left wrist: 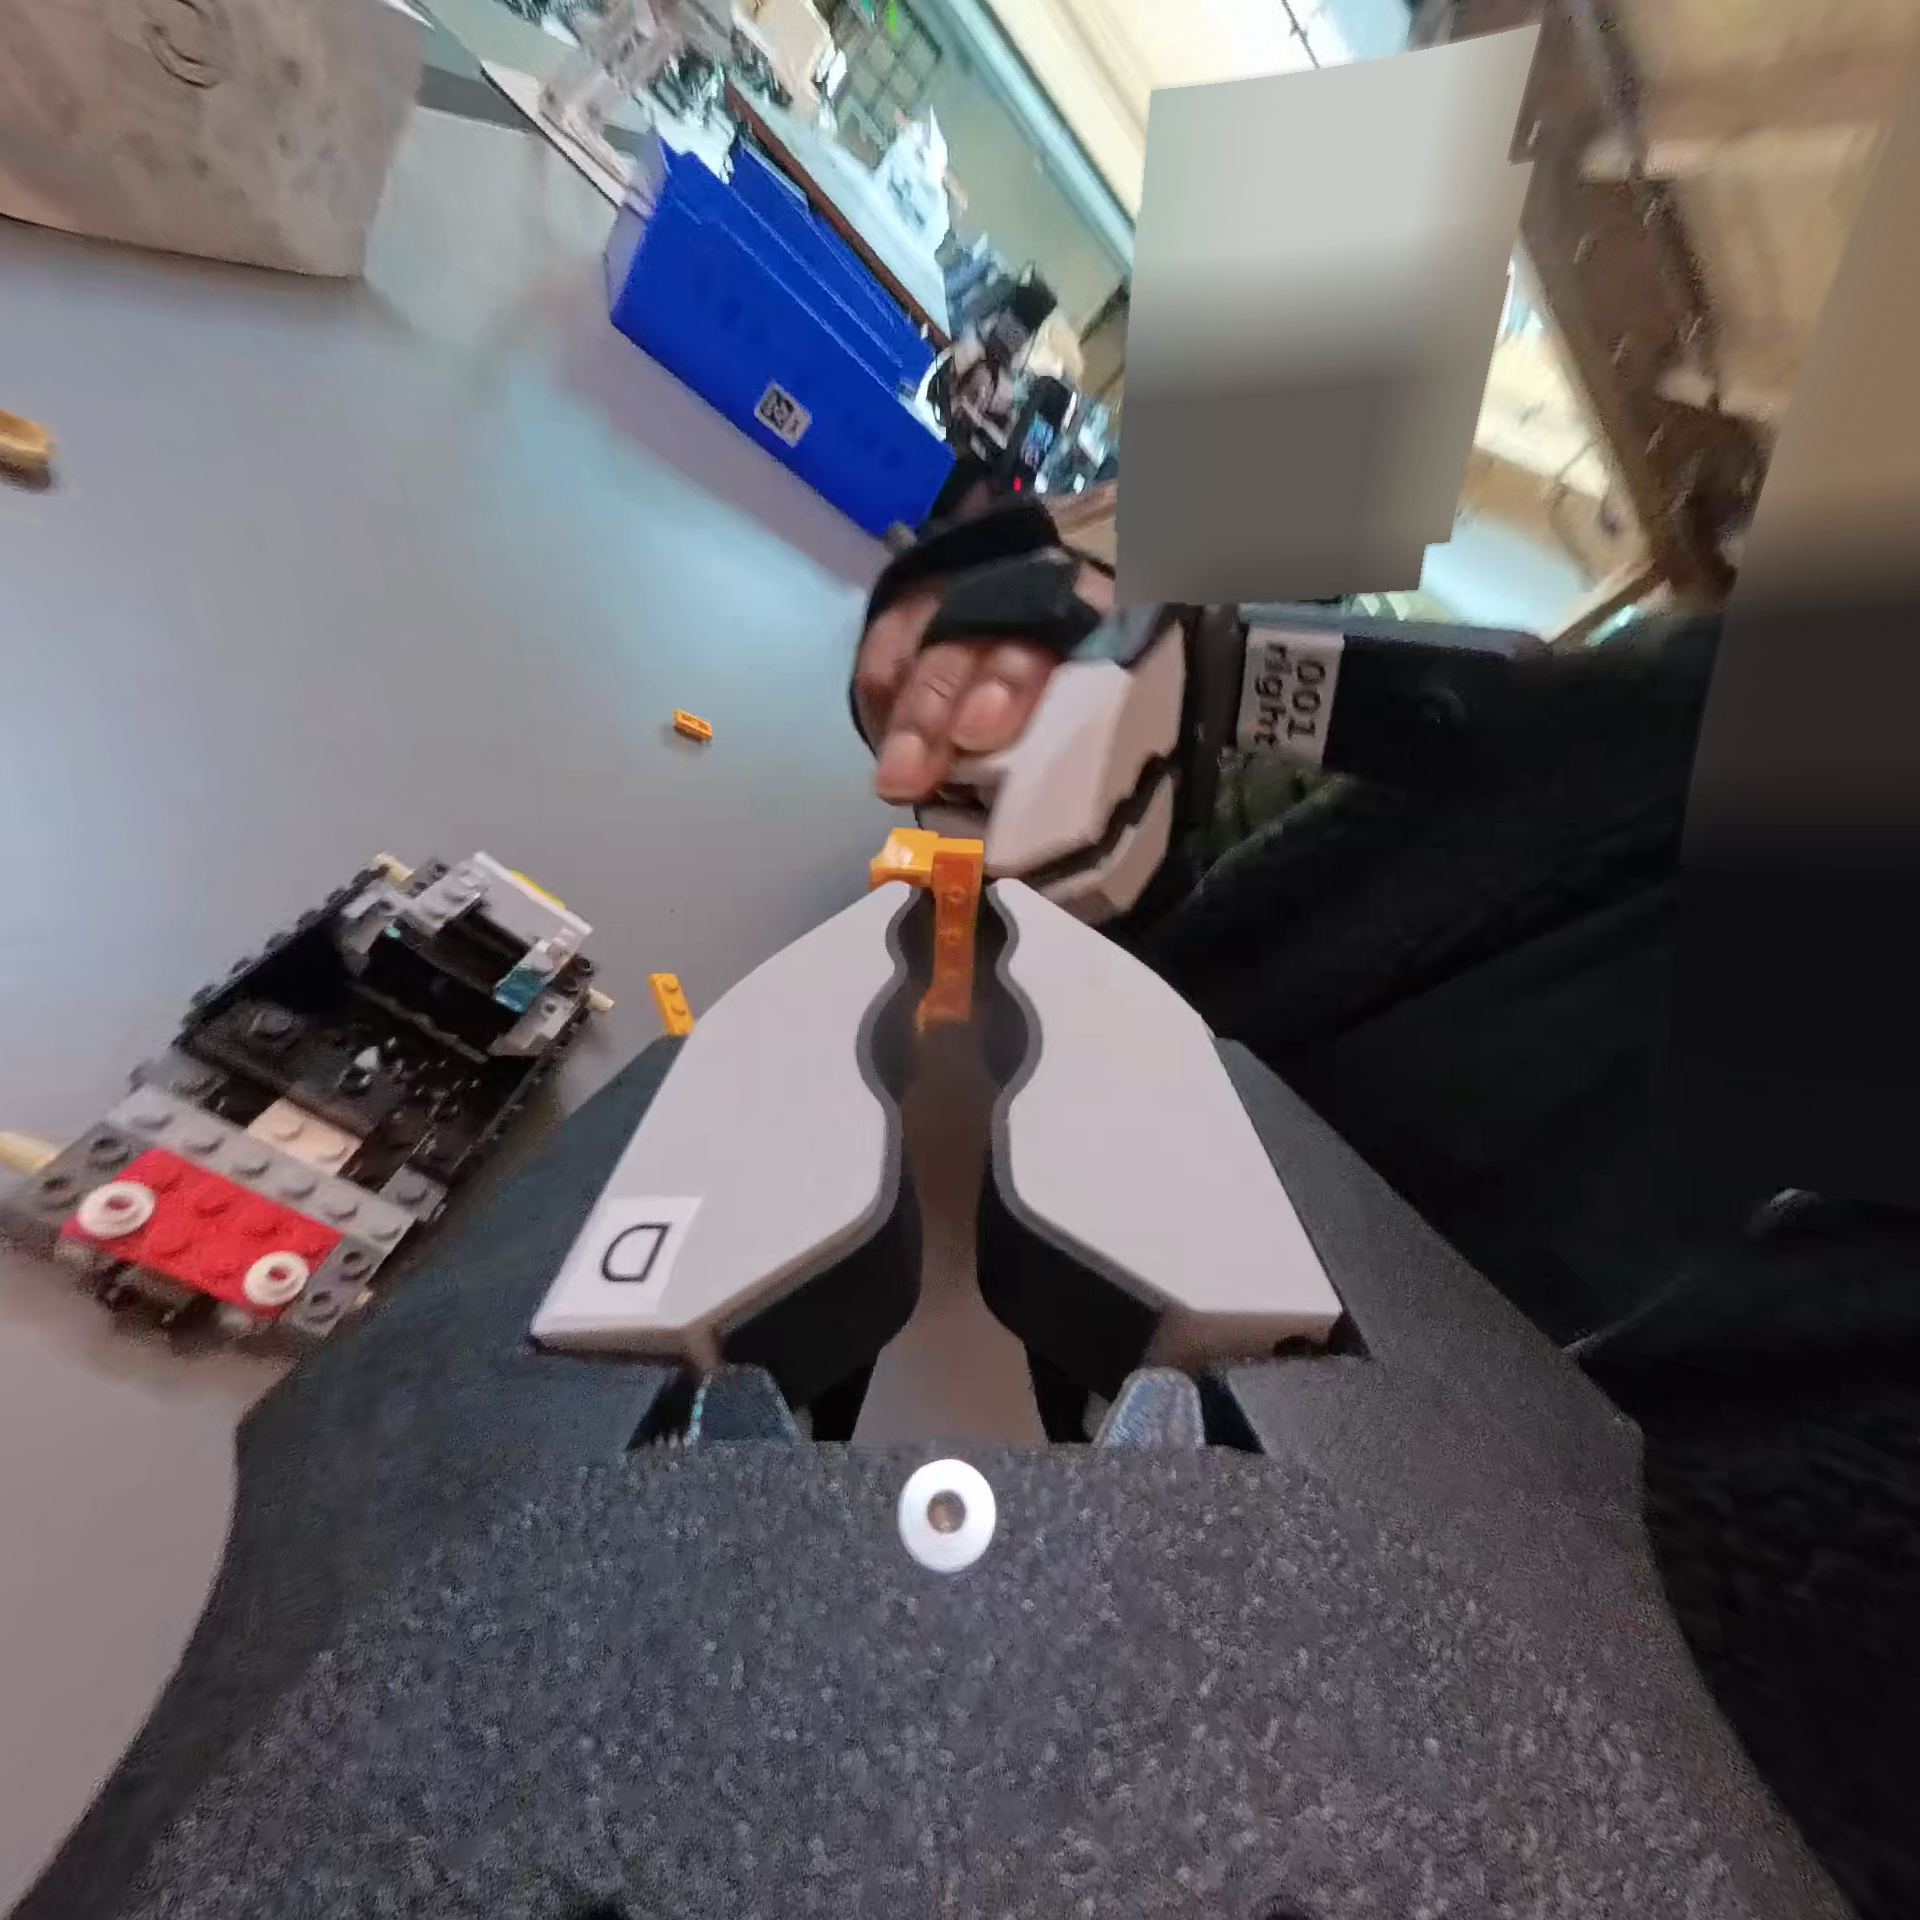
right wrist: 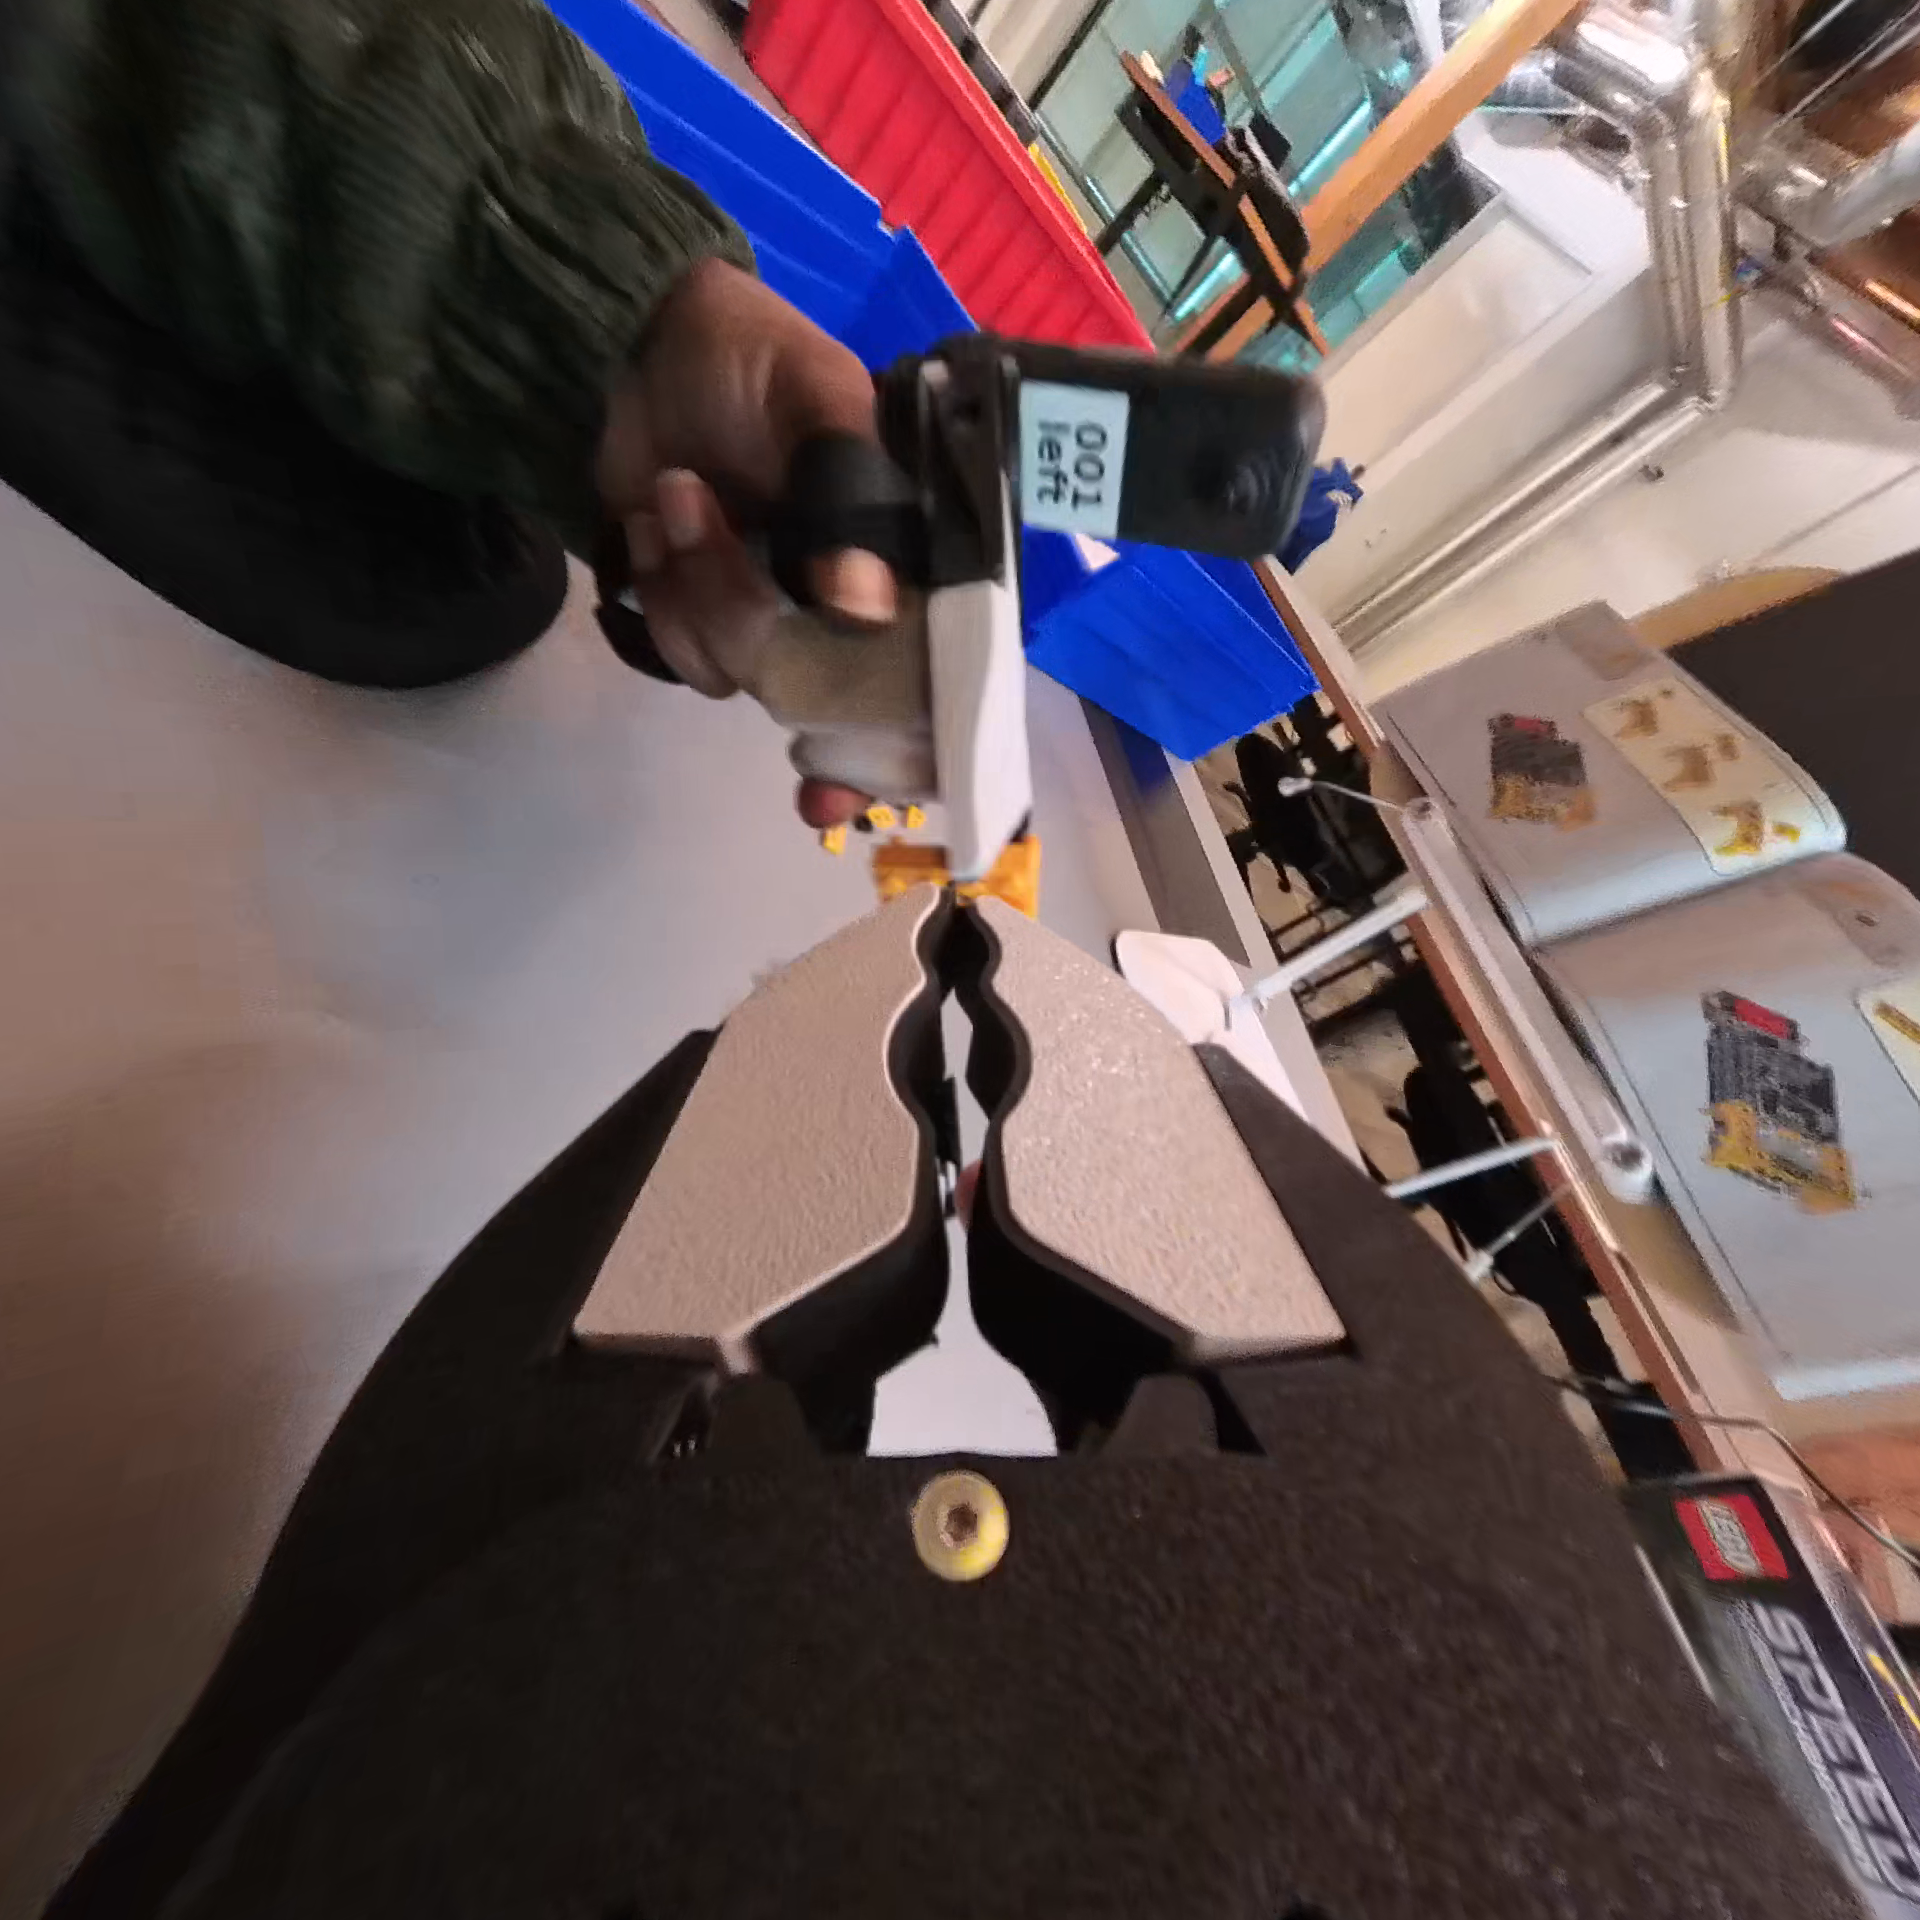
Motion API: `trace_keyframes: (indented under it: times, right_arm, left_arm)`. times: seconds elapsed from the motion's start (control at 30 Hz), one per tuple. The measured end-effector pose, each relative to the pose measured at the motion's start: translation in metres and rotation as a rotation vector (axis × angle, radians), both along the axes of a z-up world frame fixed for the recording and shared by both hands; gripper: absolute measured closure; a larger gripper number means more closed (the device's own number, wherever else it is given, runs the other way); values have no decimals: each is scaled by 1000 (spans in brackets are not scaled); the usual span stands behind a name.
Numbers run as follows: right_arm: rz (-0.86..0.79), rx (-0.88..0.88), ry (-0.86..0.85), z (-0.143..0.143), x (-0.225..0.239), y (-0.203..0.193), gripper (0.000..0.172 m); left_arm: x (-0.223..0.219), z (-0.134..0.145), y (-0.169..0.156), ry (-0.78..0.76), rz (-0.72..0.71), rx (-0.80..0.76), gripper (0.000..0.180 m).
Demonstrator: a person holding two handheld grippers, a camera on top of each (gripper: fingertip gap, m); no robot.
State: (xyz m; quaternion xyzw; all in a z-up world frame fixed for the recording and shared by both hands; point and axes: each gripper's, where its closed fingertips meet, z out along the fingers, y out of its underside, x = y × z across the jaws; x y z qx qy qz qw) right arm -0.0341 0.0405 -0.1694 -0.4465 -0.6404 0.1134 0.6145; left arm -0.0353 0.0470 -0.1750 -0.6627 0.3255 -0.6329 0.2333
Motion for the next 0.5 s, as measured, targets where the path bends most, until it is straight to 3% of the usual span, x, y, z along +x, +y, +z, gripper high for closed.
trace_keyframes:
  times: [0.17,0.23,0.37,0.5]
  right_arm:
    - [-20,-76,74,5,1,11,171]
    - [-12,-266,160,6,4,20,169]
    - [116,-758,331,6,-2,19,136]
    - [110,-799,411,12,-17,15,136]
  left_arm:
    - [-4,7,2,-41,9,20,173]
    - [-5,14,2,-92,6,41,173]
    - [-8,37,7,-267,63,149,173]
    - [1,46,4,-378,115,192,173]
